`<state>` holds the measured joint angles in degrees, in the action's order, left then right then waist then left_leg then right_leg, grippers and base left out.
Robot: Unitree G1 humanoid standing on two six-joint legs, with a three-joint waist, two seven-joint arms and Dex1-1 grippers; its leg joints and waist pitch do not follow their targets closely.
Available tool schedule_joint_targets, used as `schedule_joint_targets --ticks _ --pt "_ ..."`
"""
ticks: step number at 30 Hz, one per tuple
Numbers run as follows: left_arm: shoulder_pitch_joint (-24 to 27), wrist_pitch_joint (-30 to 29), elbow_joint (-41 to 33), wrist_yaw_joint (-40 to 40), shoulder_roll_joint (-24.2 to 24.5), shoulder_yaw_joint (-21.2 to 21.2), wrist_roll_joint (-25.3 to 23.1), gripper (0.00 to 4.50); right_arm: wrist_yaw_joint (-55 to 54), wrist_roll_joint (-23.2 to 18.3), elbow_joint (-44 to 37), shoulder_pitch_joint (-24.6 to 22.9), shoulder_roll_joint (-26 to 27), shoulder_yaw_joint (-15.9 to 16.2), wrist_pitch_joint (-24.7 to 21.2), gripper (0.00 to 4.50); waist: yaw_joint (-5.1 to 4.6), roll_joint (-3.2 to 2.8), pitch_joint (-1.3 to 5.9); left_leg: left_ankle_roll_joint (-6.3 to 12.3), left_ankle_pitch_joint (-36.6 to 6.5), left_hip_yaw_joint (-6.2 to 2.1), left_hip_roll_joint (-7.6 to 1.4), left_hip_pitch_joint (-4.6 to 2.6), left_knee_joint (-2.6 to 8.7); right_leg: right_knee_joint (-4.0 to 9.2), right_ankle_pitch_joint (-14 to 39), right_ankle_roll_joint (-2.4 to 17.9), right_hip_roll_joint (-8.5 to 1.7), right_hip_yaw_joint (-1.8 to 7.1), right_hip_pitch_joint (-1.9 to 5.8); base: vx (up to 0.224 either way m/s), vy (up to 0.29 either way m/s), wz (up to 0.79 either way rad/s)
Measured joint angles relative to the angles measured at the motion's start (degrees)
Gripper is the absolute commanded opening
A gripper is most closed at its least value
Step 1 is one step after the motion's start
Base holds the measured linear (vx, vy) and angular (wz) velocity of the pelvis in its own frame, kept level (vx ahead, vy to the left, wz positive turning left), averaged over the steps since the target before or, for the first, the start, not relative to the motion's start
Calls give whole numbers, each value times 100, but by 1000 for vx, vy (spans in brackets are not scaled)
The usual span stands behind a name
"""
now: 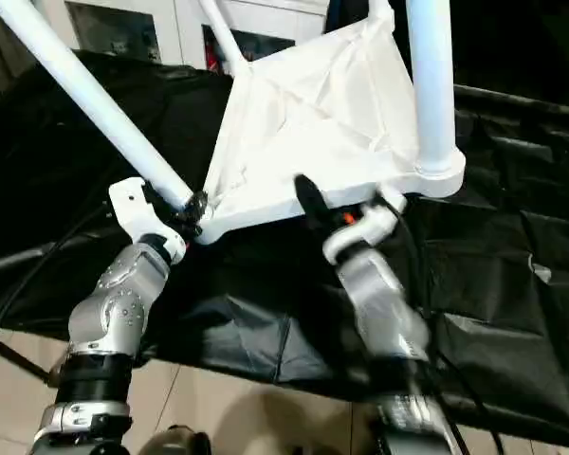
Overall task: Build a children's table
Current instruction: Flip table
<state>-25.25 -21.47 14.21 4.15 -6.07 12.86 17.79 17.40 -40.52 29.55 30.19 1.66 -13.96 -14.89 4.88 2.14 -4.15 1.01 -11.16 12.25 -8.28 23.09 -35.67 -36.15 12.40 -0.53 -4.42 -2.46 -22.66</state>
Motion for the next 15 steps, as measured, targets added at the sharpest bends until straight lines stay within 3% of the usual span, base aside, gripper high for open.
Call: schedule_joint_targets --ticks 10,11,15 --pt "88 -135 -200 -87 -138 -72 -9 212 -75 -429 1388 971 92 -818 407 450 11 10 -2 7 11 23 -8 8 0 -4 -15 17 -2 3 -23 0 0 0" --pt "93 -137 -209 -86 -139 -73 -9 212 -73 -444 1427 994 91 -831 419 420 14 11 -2 8 11 24 -8 8 0 -4 -15 17 -2 3 -23 0 0 0" --pt "118 -188 -254 -85 -108 -151 -17 212 51 -481 1690 1083 59 -954 455 394 18 14 0 10 12 28 -8 8 0 -5 -15 18 -2 4 -23 0 0 0"
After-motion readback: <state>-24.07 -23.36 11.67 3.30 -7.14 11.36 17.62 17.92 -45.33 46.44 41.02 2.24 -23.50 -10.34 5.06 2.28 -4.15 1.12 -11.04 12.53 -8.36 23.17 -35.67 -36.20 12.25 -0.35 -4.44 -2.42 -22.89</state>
